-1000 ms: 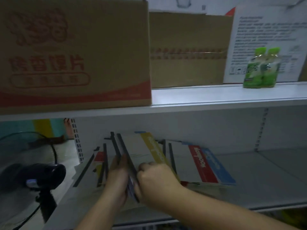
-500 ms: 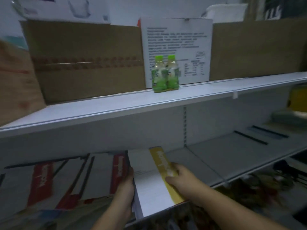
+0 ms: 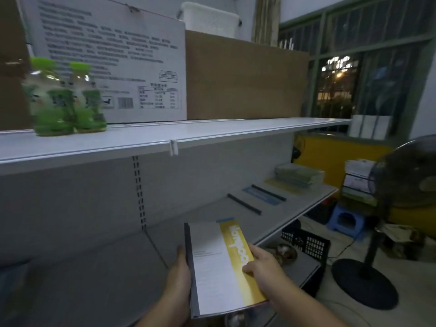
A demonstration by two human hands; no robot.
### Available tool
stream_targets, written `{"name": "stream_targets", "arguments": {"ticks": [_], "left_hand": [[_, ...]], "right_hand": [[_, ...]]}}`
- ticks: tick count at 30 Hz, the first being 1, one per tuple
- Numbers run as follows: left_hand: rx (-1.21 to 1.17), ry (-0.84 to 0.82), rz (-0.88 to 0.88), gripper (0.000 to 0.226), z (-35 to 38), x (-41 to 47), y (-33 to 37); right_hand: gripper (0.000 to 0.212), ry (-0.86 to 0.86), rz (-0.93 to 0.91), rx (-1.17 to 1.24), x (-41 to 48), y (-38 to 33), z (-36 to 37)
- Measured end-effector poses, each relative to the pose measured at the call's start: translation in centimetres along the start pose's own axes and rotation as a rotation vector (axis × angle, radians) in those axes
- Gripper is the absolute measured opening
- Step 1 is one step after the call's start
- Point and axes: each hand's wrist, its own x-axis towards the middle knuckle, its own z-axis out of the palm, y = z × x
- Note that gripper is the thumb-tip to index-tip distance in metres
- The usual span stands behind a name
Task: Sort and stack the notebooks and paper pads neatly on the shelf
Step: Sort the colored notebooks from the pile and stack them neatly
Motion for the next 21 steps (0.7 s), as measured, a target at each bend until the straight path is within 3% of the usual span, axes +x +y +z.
{"name": "stream_targets", "arguments": {"ticks": [5,11,18,21], "left_hand": [[0.086,-0.117,0.043,0.015,6.7,5.3,-0.9],[0.074,-0.107,-0.019,0.019,15.8,12.9,-1.5],[0.093,-0.164,-0.146,0.011,26.0,20.1,-1.7],[0.038,-0.201,-0.251,0.018,29.9,23.1,-1.2]], "right_hand": [[0.046,0.133,0.016,-0.009,5.8,0.2,-5.0],[0.04,0.235,0.08,-0.113,14.6,-0.9,-11.3],[0.044,0.22,0.009,-0.274,21.8,-3.1,-20.8],[0.05,0.198,0.027,-0.373,26.6,-3.3,-25.5]]}}
